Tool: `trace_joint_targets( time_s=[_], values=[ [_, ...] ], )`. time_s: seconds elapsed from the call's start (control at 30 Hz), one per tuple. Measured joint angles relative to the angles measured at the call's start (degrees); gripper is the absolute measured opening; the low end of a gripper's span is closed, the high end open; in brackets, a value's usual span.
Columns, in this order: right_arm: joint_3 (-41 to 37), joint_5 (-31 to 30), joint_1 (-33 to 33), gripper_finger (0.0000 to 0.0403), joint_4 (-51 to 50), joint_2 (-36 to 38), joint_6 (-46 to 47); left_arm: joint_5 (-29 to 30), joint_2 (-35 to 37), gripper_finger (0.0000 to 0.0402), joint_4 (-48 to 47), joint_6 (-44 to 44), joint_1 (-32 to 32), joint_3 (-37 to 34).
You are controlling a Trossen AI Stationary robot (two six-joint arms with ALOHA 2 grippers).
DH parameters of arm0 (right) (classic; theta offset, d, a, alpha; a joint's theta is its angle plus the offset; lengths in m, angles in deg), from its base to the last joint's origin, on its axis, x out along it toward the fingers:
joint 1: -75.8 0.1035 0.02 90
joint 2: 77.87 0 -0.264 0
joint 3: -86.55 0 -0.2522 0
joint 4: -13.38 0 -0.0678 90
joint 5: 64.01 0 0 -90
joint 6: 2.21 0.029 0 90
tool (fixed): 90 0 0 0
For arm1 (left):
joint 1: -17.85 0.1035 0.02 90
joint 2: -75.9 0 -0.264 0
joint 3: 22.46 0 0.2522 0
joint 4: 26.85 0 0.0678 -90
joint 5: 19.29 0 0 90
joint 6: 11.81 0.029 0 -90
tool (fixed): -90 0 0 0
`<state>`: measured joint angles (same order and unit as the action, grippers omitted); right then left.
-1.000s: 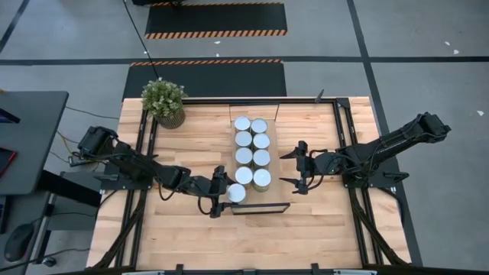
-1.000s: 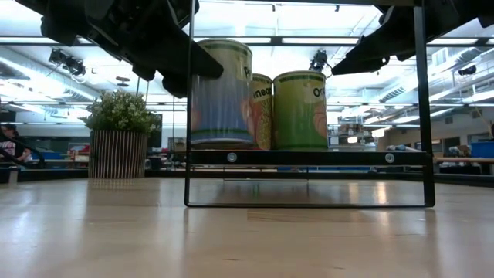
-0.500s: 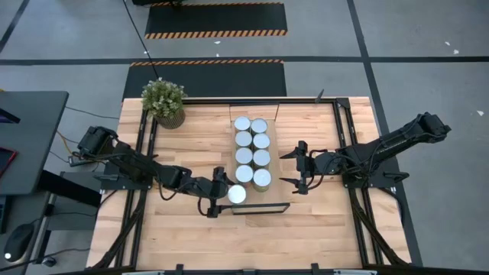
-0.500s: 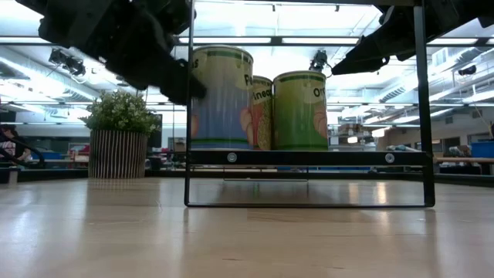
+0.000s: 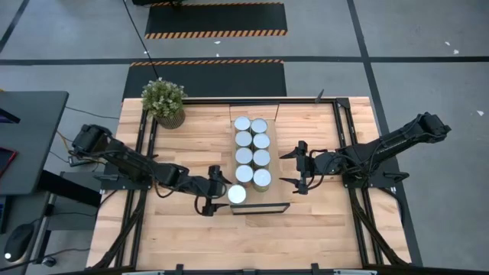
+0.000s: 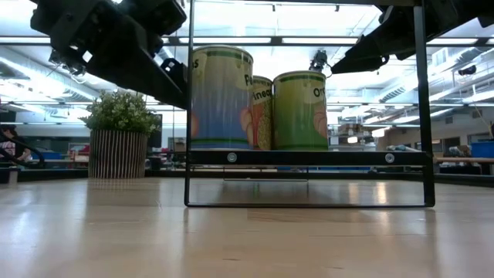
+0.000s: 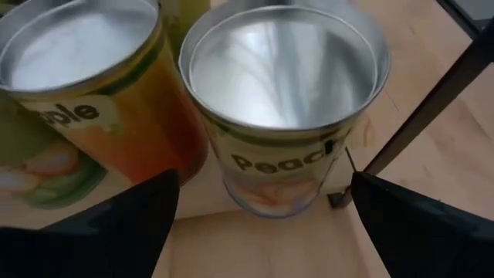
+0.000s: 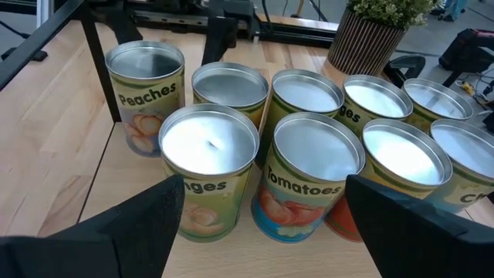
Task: Pick and place cans onto a shelf
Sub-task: Put the canned peaches on the shelf
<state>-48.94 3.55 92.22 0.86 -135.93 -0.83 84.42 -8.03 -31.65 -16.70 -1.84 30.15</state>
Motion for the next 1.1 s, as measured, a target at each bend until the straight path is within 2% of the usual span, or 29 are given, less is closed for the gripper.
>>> trace_joint_targets(
  time_s=[0.37, 0.67, 0.87, 1.0, 1.1],
  values=[
    [-0.01, 0.00, 0.00, 0.0366, 0.04, 0.00, -0.04, 2.48, -0.52, 0.0387, 3.73, 0.12, 0.16, 0.00],
    [-0.01, 0.04, 0.00, 0.0366, 0.00, 0.00, -0.04, 2.80, 0.88, 0.0387, -4.37, 1.59, 0.57, -0.01],
    [-0.01, 0.04, -0.02, 0.0366, 0.11, 0.00, -0.06, -0.98, 2.42, 0.0387, -5.23, -7.08, 0.67, 0.17],
    [0.01, 0.04, 0.00, 0.0366, 0.48, 0.00, -0.06, -1.21, 2.41, 0.0387, -5.78, -17.49, 1.40, 0.17],
    [0.01, 0.04, 0.00, 0.0366, 0.58, 0.00, -0.02, -1.01, 2.39, 0.0387, -6.68, -22.10, 2.36, 0.17]
  ],
)
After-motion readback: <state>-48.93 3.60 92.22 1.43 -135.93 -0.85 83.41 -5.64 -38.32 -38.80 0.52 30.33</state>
